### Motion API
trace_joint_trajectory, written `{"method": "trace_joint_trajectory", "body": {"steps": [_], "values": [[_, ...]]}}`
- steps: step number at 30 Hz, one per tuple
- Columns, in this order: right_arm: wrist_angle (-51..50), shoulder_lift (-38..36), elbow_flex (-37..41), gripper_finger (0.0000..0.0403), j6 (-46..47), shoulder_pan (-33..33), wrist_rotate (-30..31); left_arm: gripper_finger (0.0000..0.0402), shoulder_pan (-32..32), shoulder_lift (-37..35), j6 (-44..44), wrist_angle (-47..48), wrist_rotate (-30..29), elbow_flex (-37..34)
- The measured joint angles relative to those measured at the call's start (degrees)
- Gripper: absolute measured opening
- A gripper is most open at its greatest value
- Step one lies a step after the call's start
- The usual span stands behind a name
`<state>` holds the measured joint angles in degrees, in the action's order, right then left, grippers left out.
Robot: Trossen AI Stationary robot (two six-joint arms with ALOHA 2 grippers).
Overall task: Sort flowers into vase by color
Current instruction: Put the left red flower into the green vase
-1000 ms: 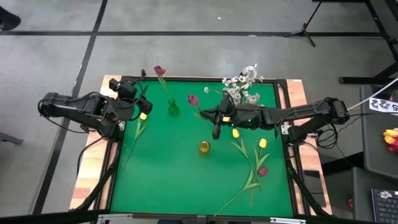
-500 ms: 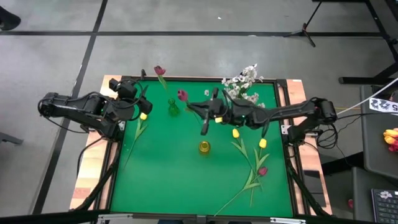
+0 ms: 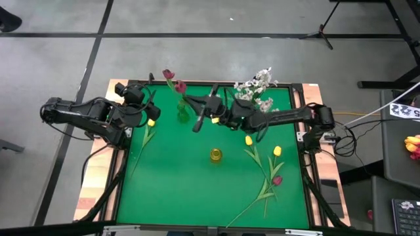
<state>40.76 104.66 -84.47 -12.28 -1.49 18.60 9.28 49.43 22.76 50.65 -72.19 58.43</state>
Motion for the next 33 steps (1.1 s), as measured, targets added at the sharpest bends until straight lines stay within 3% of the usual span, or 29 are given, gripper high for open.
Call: {"method": "trace_joint_trajectory", "body": {"steps": [5,14,18,33], "values": [[7.4,4.3,-0.4,0.0002,-0.2,2.8,1.3,0.0214,0.0,0.0,0.0,0.0,0.0,0.0],[3.5,8.3,-6.4,0.0001,-3.3,1.3,4.3,0.0214,0.0,0.0,-0.1,0.2,-0.4,0.0],[1.4,9.5,-6.6,0.0001,-2.7,0.7,8.4,0.0214,0.0,0.0,0.1,1.2,-0.5,0.0],[-7.2,13.7,-6.2,0.0,3.0,-1.9,11.7,0.0214,0.0,0.0,9.9,10.3,-0.5,0.0]]}}
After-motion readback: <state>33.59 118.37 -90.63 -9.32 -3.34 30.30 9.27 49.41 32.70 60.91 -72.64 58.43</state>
